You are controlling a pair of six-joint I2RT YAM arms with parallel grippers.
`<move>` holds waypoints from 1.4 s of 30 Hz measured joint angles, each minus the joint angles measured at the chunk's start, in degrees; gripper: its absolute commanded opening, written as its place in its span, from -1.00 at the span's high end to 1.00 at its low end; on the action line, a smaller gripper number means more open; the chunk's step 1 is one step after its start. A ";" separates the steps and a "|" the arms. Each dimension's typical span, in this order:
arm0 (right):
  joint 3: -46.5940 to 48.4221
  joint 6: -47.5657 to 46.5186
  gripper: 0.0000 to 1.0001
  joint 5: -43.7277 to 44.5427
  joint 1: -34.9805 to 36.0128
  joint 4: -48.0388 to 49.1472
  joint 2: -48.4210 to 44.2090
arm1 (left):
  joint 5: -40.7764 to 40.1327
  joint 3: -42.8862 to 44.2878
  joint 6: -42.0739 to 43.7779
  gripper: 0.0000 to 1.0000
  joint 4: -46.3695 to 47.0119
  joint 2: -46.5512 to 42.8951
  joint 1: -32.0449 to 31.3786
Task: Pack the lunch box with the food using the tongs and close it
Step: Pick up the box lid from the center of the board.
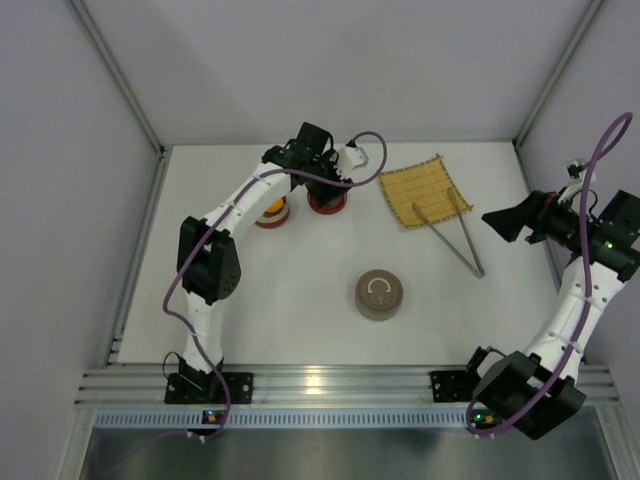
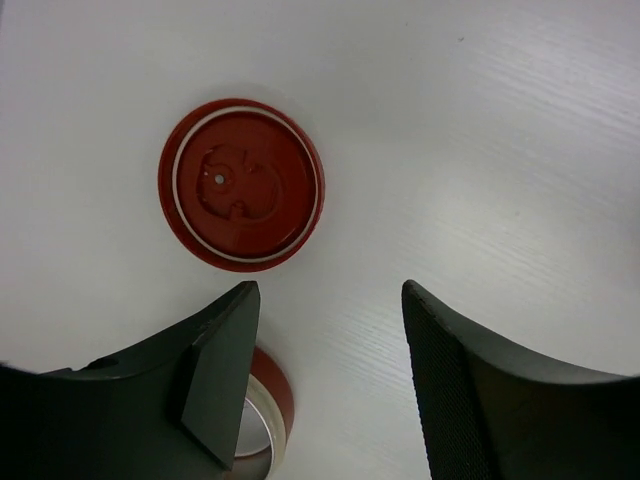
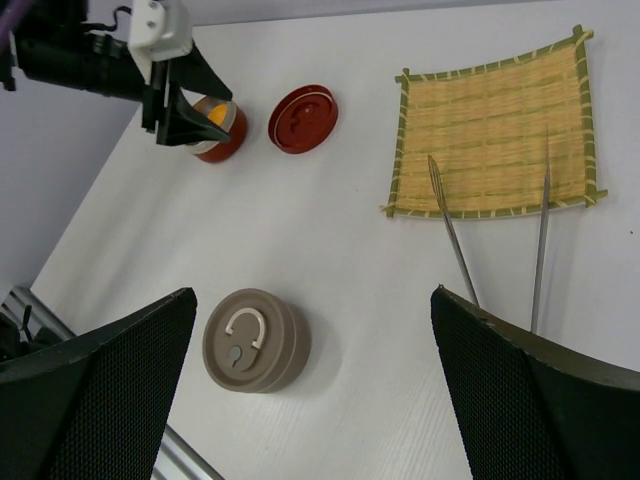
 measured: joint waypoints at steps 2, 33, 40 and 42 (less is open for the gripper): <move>-0.02 -0.04 -0.99 0.07 0.00 0.00 0.00 | -0.66 -0.02 3.06 -0.21 0.04 3.15 0.81; -0.02 -11.34 -0.99 3.08 0.39 -7.98 0.66 | 9.40 6.62 17.75 0.35 0.17 19.69 5.44; -0.02 -12.35 -0.99 3.17 0.66 -8.74 0.87 | 10.49 6.71 17.84 0.89 -1.88 20.06 5.42; -0.02 -12.55 -0.99 3.45 1.01 -8.83 0.87 | 11.06 6.69 17.68 1.00 -2.29 20.06 5.38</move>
